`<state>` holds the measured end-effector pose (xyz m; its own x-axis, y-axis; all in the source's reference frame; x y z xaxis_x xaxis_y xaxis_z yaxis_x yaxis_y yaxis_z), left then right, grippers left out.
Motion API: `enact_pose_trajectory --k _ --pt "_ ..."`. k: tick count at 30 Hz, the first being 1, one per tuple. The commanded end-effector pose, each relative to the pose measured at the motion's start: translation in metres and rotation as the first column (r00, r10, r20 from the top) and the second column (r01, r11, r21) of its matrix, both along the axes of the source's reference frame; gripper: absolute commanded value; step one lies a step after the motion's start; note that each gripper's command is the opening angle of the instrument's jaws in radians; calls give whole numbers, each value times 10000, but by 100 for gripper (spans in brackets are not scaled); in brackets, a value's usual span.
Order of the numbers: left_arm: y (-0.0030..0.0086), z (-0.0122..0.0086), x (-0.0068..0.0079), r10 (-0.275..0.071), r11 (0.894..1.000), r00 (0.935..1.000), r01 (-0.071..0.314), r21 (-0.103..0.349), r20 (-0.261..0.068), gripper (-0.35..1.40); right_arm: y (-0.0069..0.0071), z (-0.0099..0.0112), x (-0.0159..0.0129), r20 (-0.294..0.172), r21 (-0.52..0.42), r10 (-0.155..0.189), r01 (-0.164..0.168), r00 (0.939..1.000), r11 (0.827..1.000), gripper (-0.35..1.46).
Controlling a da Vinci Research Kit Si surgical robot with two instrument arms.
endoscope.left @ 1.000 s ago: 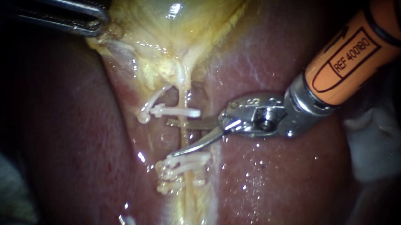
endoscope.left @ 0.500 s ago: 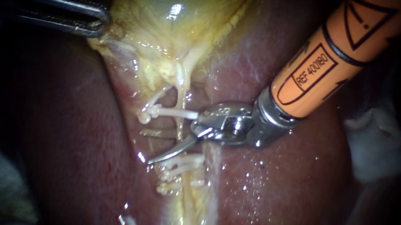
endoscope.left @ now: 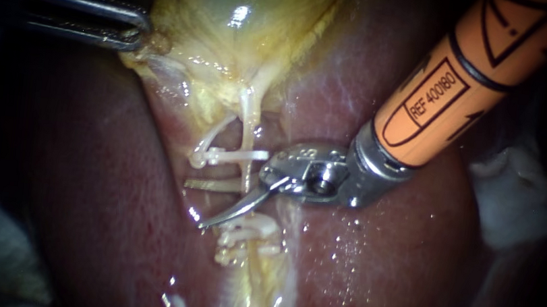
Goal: Go to the cutting position right tube
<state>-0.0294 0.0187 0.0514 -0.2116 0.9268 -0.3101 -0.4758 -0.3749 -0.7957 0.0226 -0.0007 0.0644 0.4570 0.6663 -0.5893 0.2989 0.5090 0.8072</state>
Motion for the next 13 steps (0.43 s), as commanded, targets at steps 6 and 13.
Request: enact_pose_trajectory --k 6,13 --pt "0 0 0 6 10000 10000 -6 -2 2 -35 3 -5 0 -43 59 -25 25 10000 10000 118" --pt "0 0 0 5 10000 10000 -5 -2 2 -35 2 -5 0 -49 53 -40 40 10000 10000 118"
